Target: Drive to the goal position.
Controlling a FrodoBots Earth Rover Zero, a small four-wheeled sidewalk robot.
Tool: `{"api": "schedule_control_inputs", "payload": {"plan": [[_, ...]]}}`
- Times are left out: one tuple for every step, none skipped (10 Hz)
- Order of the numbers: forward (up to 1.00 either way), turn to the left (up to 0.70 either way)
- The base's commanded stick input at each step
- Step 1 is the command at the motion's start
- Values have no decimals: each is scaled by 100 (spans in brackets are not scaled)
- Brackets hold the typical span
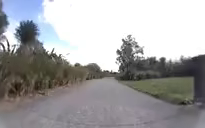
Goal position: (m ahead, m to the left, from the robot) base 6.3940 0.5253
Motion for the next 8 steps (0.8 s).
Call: {"api": "schedule_control_inputs", "payload": {"plan": [[85, 0], [85, 0], [85, 0], [85, 0], [85, 0], [85, 0], [85, 0], [85, 0]]}}
